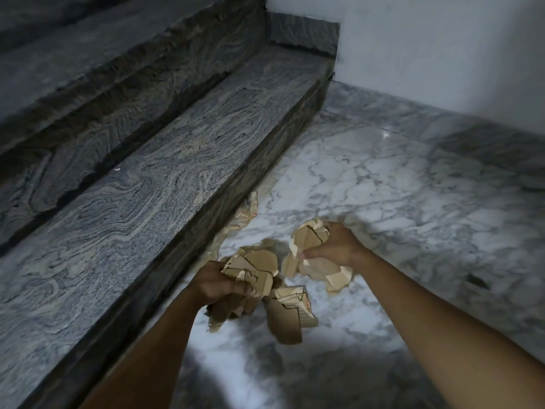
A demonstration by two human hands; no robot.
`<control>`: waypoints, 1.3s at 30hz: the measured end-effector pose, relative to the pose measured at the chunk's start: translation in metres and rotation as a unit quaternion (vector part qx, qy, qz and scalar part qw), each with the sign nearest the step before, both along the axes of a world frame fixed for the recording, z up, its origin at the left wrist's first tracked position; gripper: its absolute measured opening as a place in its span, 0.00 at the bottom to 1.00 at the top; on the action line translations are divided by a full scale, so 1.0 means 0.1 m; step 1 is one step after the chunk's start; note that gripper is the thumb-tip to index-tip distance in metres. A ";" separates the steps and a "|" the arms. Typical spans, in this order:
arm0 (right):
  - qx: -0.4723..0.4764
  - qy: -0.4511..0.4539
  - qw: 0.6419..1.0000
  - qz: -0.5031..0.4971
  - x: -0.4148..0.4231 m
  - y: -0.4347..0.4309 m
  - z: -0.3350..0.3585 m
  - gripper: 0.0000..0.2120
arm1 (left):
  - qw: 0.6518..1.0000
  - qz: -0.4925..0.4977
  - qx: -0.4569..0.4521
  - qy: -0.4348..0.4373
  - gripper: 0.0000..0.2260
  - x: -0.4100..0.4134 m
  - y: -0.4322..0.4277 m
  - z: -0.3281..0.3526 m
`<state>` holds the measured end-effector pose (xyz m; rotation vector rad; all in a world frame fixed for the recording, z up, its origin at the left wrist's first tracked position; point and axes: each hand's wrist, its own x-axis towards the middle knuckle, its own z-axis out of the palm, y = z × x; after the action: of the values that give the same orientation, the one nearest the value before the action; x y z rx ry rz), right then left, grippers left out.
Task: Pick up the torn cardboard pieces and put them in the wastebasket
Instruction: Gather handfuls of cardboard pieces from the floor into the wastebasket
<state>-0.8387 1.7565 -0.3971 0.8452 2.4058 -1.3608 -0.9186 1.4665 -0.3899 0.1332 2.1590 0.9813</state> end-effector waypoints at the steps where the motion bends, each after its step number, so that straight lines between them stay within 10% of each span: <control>1: -0.026 0.004 1.000 -0.013 0.02 -0.03 -0.02 0.44 | 1.000 -0.002 0.006 -0.008 0.18 0.00 -0.02 -0.01; 8: 0.133 0.026 0.990 0.040 0.25 0.09 0.06 0.34 | 0.992 -0.106 -0.042 -0.049 0.32 -0.05 -0.02 0.06; 14: 0.392 0.020 0.894 0.218 0.50 0.12 0.09 0.27 | 0.976 -0.192 -0.099 0.007 0.20 -0.09 0.30 0.14; 28: 0.309 -0.032 0.947 0.086 0.88 0.31 -0.24 0.32 | 0.856 -0.456 -0.184 0.156 0.23 0.72 0.70 -0.23; 39: 0.248 -0.062 0.966 0.033 1.13 0.28 -0.32 0.33 | 0.897 -0.374 -0.162 0.171 0.21 0.84 0.68 -0.32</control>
<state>-0.7259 1.7841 -0.4287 0.9183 2.6814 -0.6563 -0.8347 1.5343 -0.4223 0.9532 2.2420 0.1518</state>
